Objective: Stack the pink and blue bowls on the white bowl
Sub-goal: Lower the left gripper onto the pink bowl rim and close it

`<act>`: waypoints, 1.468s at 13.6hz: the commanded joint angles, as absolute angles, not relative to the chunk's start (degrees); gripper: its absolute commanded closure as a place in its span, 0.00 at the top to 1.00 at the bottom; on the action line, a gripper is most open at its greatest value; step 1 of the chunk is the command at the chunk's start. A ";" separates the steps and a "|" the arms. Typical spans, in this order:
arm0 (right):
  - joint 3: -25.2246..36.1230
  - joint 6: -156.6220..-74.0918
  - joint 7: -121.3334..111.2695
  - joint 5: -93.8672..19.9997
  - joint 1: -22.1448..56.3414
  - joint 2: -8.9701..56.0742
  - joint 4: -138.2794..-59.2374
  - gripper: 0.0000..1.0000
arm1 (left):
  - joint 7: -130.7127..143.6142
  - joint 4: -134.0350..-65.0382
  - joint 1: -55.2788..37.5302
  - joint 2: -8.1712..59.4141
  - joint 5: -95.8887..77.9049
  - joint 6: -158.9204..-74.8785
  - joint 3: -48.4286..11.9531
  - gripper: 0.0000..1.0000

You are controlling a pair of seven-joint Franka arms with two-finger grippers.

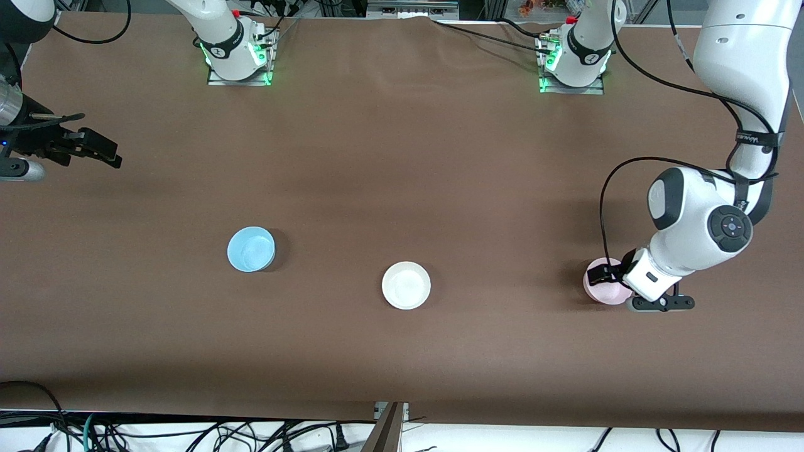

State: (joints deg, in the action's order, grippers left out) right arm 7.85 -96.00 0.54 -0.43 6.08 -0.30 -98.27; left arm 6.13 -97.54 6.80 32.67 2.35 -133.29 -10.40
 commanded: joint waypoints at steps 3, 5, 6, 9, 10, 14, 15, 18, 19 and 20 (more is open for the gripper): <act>8.52 -95.98 0.53 -1.49 5.27 -0.18 -97.82 1.00 | 6.50 -104.15 6.94 31.20 3.25 -140.18 -10.55 1.00; 8.53 -95.98 0.44 -1.49 5.36 0.00 -97.56 1.00 | 6.77 -104.85 6.51 31.29 3.34 -140.97 -10.46 1.00; 8.35 -95.98 0.53 -1.49 5.45 0.17 -97.47 1.00 | 6.85 -105.11 6.42 31.38 3.43 -141.76 -10.46 1.00; 8.17 -96.24 0.18 -1.93 5.80 0.79 -97.21 1.00 | 6.77 -106.43 6.24 31.90 3.51 -144.75 -10.46 1.00; 8.17 -96.24 0.09 -3.15 5.80 1.14 -97.21 1.00 | 6.77 -106.44 5.81 32.08 4.04 -144.93 -10.46 1.00; 7.91 -96.24 -0.18 -4.57 5.98 3.86 -97.21 1.00 | 10.01 -106.35 4.66 33.13 11.51 -145.72 -10.55 1.00; 7.82 -96.24 -0.26 -4.57 6.06 4.56 -97.21 1.00 | 10.19 -106.43 4.66 33.74 11.60 -146.94 -10.55 1.00; 7.73 -96.06 -0.26 -4.48 6.41 5.98 -97.21 1.00 | 10.20 -106.44 4.75 35.24 11.60 -149.23 -10.46 1.00; 7.73 -96.06 -0.35 -4.31 6.94 6.24 -97.21 1.00 | 10.20 -106.44 4.83 35.68 11.60 -149.85 -10.46 1.00; 7.73 -96.06 -0.26 -4.13 7.29 6.59 -97.21 1.00 | 10.20 -106.44 4.92 35.86 11.60 -150.29 -10.46 1.00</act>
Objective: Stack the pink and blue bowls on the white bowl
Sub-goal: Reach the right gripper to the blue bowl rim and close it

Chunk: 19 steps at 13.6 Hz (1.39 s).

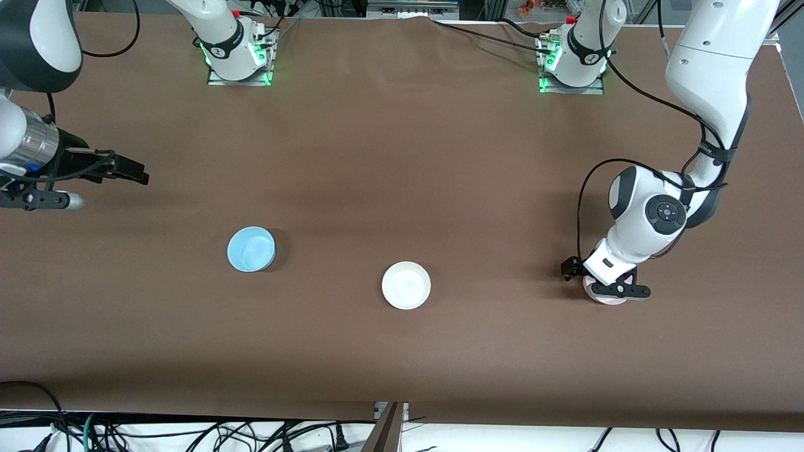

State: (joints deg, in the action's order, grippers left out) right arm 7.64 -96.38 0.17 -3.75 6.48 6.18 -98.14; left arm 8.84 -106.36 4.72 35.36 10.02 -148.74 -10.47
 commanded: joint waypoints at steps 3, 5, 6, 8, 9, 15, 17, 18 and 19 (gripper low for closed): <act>7.73 -96.59 -0.26 -2.82 9.66 8.00 -97.03 1.00 | 10.20 -106.44 4.92 35.95 11.69 -150.29 -10.46 0.94; 7.73 -97.47 0.26 -3.33 10.63 8.26 -96.94 1.00 | 9.93 -106.44 4.92 35.95 11.69 -150.29 -10.46 0.92; 7.65 -97.56 0.96 -3.60 11.16 8.70 -97.03 1.00 | 9.84 -106.44 5.10 35.95 11.69 -150.29 -10.46 0.89; 7.65 -98.52 1.49 -4.48 12.82 9.75 -97.29 1.00 | 9.58 -106.44 5.45 35.95 11.69 -150.29 -10.46 0.85; 7.65 -98.79 2.97 -4.57 13.01 9.93 -97.21 1.00 | 9.58 -106.44 5.54 35.95 11.69 -150.29 -10.46 0.84; 7.65 -105.18 1.15 -4.31 13.10 14.75 -97.73 1.00 | 9.49 -106.79 5.89 35.95 11.69 -150.29 -10.37 0.72; 7.73 -109.84 -1.83 -4.48 12.83 16.78 -99.75 1.00 | 9.49 -106.79 5.89 36.21 11.69 -150.29 -10.37 0.63; 7.73 -112.39 -2.54 -4.48 12.66 17.83 -101.23 1.00 | 9.49 -106.79 5.89 36.38 12.82 -150.29 -10.37 0.58; 7.73 -116.24 -2.81 -4.48 12.66 18.89 -103.43 0.99 | 9.58 -106.79 5.89 36.47 13.96 -150.29 -10.37 0.53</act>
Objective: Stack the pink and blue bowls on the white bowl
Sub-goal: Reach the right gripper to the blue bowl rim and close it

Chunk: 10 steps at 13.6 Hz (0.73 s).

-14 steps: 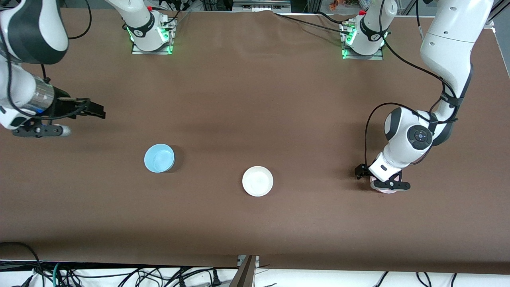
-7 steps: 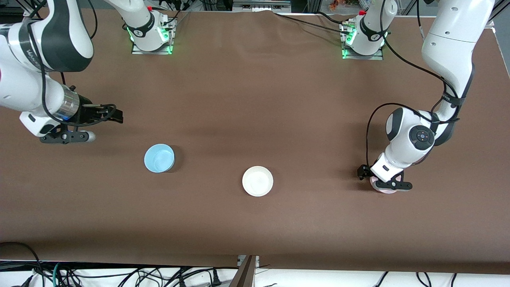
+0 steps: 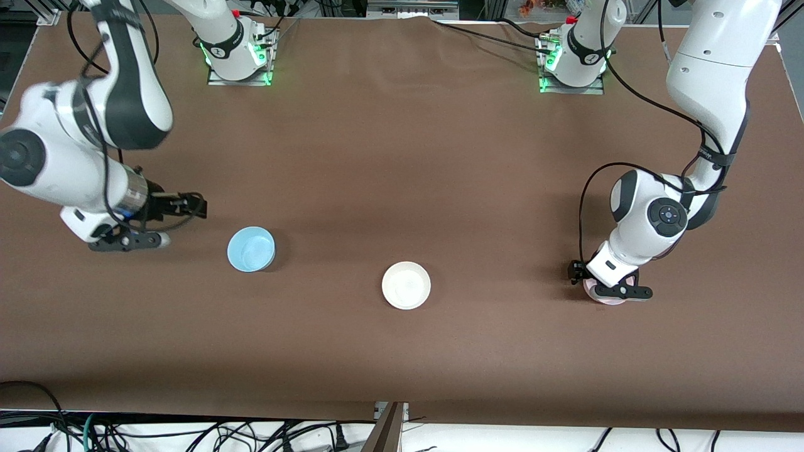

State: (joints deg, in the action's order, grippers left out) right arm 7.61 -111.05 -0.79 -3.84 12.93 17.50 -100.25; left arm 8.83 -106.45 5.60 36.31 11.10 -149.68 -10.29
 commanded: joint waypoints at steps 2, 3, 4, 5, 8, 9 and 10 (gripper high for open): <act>7.74 -124.85 -4.91 -4.48 12.66 20.64 -107.39 0.99 | 9.58 -106.79 5.89 36.56 14.06 -150.29 -10.37 0.43; 7.73 -126.20 -5.18 -4.57 12.66 22.05 -107.32 0.98 | 9.67 -106.70 5.89 36.56 14.06 -150.29 -10.37 0.38; 7.73 -126.99 -5.19 -4.57 12.92 23.10 -107.05 0.97 | 9.67 -106.70 5.89 36.56 14.06 -150.29 -10.37 0.34; 7.65 -128.83 -5.10 -4.66 13.01 24.51 -107.05 0.95 | 9.67 -106.70 5.98 36.56 14.06 -150.29 -10.37 0.27; 7.39 -130.52 -5.01 -7.90 13.09 27.24 -107.23 0.93 | 9.67 -106.70 5.98 36.56 14.06 -150.21 -10.37 0.17; 7.21 -130.69 -5.01 -8.08 13.10 27.77 -107.14 0.90 | 9.67 -106.61 5.98 36.56 14.06 -150.21 -10.37 0.12; 6.95 -131.48 -4.92 -8.17 13.10 28.73 -106.96 0.87 | 9.67 -106.61 5.98 36.56 14.06 -150.21 -10.37 0.08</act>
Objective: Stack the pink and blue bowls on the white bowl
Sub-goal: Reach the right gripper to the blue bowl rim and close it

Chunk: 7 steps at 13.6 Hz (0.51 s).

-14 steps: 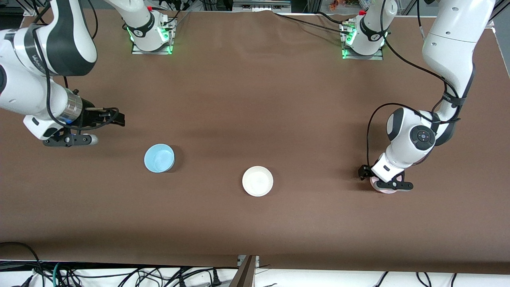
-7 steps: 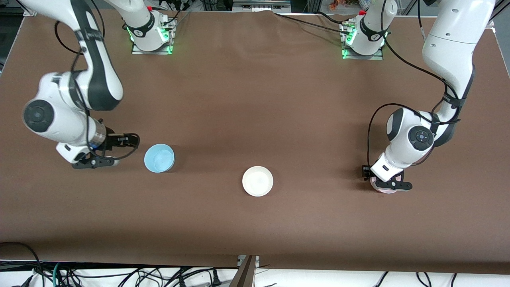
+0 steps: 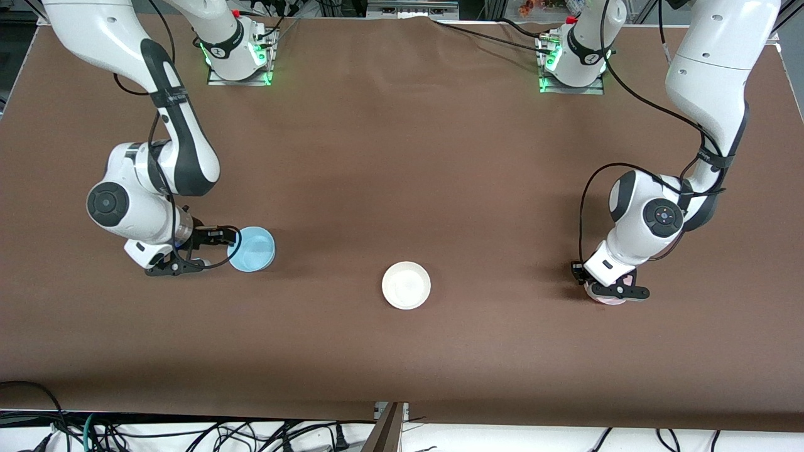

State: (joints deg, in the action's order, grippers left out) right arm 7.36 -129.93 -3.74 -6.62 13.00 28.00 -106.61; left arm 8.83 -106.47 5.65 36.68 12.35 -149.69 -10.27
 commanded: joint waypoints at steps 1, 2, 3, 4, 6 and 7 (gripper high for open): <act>6.86 -132.88 -4.66 -8.17 13.18 29.09 -106.96 0.86 | 9.67 -106.61 5.98 36.56 14.06 -150.21 -10.37 0.06; 6.86 -133.85 -4.57 -8.17 13.27 29.79 -106.96 0.85 | 9.67 -106.61 5.98 36.56 14.06 -150.21 -10.37 0.03; 6.86 -134.21 -4.57 -8.17 13.27 30.14 -106.96 0.81 | 9.67 -106.61 5.98 36.56 13.98 -150.21 -10.37 0.00; 6.86 -134.12 -4.57 -8.17 13.36 30.23 -106.96 0.77 | 9.67 -106.52 5.98 36.56 14.06 -150.21 -10.37 0.00; 6.86 -134.21 -4.57 -8.26 13.36 30.85 -107.05 0.71 | 9.93 -106.09 5.98 36.30 14.06 -149.94 -10.37 0.00; 6.86 -134.21 -4.57 -8.26 13.36 30.94 -107.05 0.68 | 10.19 -105.82 5.89 36.04 14.06 -149.85 -10.37 0.00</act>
